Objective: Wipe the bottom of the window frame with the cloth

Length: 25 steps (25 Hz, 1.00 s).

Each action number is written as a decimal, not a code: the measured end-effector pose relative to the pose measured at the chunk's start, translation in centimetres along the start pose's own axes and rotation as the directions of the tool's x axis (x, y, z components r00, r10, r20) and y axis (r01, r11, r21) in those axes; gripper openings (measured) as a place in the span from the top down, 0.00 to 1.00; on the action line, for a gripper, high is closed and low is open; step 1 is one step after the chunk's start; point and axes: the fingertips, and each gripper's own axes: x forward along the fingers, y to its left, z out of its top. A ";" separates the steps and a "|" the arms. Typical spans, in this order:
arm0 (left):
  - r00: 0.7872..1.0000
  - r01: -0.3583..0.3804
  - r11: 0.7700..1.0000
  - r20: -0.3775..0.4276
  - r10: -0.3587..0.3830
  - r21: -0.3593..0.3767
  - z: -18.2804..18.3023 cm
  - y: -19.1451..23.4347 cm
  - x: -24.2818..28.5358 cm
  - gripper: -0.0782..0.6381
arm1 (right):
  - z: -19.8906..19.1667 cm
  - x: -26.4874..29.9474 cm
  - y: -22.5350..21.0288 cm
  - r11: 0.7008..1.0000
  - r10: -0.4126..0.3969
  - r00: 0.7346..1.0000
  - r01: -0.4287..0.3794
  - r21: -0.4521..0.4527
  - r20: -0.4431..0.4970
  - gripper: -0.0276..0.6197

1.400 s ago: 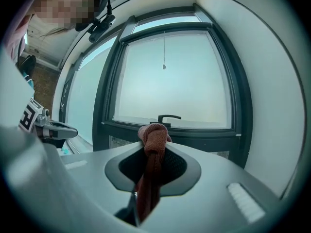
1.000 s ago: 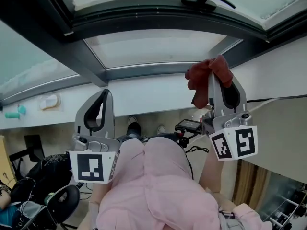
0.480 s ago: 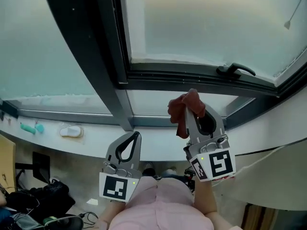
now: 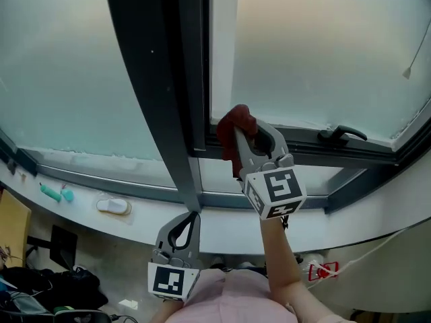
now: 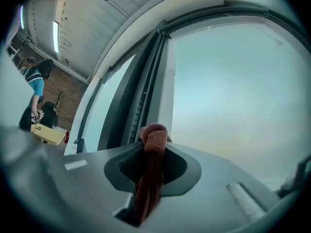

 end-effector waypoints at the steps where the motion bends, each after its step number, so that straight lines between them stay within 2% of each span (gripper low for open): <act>1: 1.000 -0.009 1.000 -0.005 0.009 -0.001 -0.1 0.4 -0.2 0.90 | -0.2 1.1 0.3 1.000 0.010 1.000 -0.010 0.000 -0.008 0.86; 4: 0.998 -0.031 1.000 -0.063 0.031 0.003 -1.3 1.6 -0.9 0.90 | -1.9 3.7 1.1 1.000 0.030 0.997 -0.030 0.000 -0.067 0.86; 8: 0.998 -0.066 0.998 -0.023 0.065 -0.022 -0.6 3.0 -0.8 0.90 | -5.4 5.6 1.9 0.997 0.020 0.981 -0.033 -0.063 -0.193 0.86; 10: 0.997 -0.059 0.998 -0.053 0.059 -0.006 -1.1 3.4 -0.6 0.90 | -6.5 6.1 1.9 0.994 0.002 0.971 -0.028 -0.103 -0.240 0.86; 16: 0.998 -0.038 0.999 -0.055 0.037 -0.022 -1.3 3.5 0.9 0.90 | -7.7 7.1 1.7 0.977 -0.038 0.944 -0.034 -0.210 -0.327 0.86; 19: 0.999 -0.043 0.998 -0.022 0.043 -0.036 -0.7 3.7 1.7 0.90 | -8.2 7.2 1.8 0.975 -0.029 0.931 -0.054 -0.215 -0.365 0.86; 23: 0.995 -0.038 0.999 -0.092 0.036 -0.016 -1.8 3.8 1.8 0.90 | -8.5 7.1 1.8 0.976 -0.009 0.919 -0.078 -0.204 -0.395 0.86; 25: 0.997 -0.041 0.999 -0.068 0.039 -0.027 -1.4 3.7 2.2 0.90 | -8.5 7.0 1.8 0.976 -0.003 0.917 -0.084 -0.202 -0.398 0.86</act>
